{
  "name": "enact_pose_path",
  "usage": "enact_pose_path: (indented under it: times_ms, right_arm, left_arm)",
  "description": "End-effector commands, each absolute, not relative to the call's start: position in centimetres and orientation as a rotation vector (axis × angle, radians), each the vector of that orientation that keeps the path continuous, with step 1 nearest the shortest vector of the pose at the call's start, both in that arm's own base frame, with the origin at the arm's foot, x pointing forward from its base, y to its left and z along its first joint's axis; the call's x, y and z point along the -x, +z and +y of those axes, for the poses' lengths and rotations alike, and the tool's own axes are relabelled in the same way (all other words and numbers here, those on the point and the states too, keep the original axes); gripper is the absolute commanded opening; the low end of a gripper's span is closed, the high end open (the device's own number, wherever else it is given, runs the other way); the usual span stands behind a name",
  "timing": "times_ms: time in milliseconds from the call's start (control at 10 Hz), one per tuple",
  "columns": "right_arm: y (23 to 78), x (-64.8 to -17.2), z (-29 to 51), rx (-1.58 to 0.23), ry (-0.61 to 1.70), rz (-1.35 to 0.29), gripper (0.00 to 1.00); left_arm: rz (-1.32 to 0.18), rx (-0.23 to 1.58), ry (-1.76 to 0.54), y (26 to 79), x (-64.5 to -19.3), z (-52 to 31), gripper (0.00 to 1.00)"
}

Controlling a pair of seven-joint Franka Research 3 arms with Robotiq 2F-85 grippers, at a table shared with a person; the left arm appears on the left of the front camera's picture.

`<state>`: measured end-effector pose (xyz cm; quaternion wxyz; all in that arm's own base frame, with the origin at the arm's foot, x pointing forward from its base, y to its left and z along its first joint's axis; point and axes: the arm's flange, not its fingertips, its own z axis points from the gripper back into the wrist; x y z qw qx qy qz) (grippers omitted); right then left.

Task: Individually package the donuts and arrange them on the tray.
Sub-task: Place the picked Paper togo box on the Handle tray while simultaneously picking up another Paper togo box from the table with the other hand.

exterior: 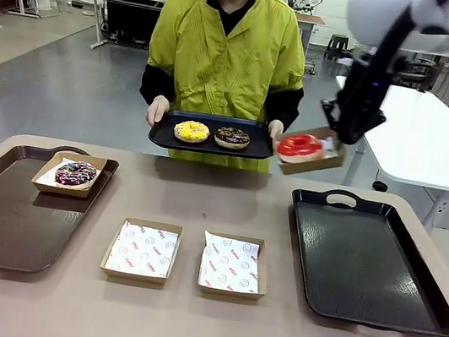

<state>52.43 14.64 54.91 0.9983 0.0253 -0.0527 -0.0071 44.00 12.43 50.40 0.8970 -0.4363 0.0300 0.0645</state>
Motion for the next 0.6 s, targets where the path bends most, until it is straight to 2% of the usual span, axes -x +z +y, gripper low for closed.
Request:
enact_pose_path:
  times_ms: [0,300,500]
  right_arm:
    - [52.6,-51.8,10.7,-0.065,0.002,-0.123,0.01]
    - [49.7,-52.4,6.2,-0.055,-0.007,-0.12,0.01]
    - [47.4,-53.3,5.1,-0.048,-0.055,-0.11,0.01]
  left_arm:
    - [0.102,0.726,0.097,50.8,-43.6,7.2,1.0]
    - [0.108,0.505,0.044,51.6,-43.0,-1.2,1.0]
    - [0.113,0.401,0.017,50.2,-42.4,-5.6,1.0]
